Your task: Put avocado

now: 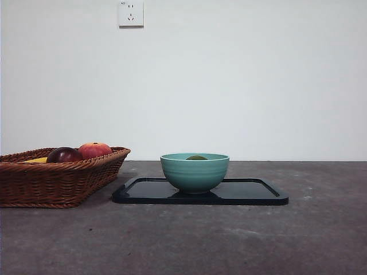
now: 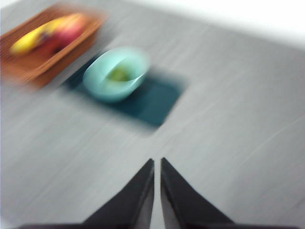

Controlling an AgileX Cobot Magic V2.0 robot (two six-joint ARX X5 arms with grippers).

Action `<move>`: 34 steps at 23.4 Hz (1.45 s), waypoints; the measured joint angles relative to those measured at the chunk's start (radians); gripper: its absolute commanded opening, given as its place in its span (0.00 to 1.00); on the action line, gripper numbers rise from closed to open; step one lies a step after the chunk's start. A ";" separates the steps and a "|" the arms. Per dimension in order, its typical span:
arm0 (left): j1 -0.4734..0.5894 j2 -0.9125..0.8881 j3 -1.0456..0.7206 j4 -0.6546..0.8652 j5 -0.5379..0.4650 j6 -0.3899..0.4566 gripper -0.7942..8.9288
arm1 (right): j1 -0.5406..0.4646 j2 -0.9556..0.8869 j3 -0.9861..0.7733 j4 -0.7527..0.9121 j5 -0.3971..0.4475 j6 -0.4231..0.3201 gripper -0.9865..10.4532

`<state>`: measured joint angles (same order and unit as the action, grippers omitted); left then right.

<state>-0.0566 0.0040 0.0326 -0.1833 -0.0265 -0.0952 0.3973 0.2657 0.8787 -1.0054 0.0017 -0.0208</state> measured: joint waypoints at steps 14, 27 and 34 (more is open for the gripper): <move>0.000 0.000 0.000 0.000 0.000 0.000 0.10 | -0.393 -0.260 -0.808 0.846 -0.066 -0.080 0.10; 0.000 0.000 0.000 0.000 0.000 0.000 0.10 | -0.393 -0.261 -0.863 0.838 -0.024 -0.080 0.10; 0.000 0.000 0.000 0.000 0.000 0.000 0.10 | -0.393 -0.261 -0.863 0.838 -0.024 -0.080 0.10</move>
<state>-0.0566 0.0044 0.0326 -0.1829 -0.0265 -0.0948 0.0048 0.0051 0.0162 -0.1669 -0.0223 -0.1013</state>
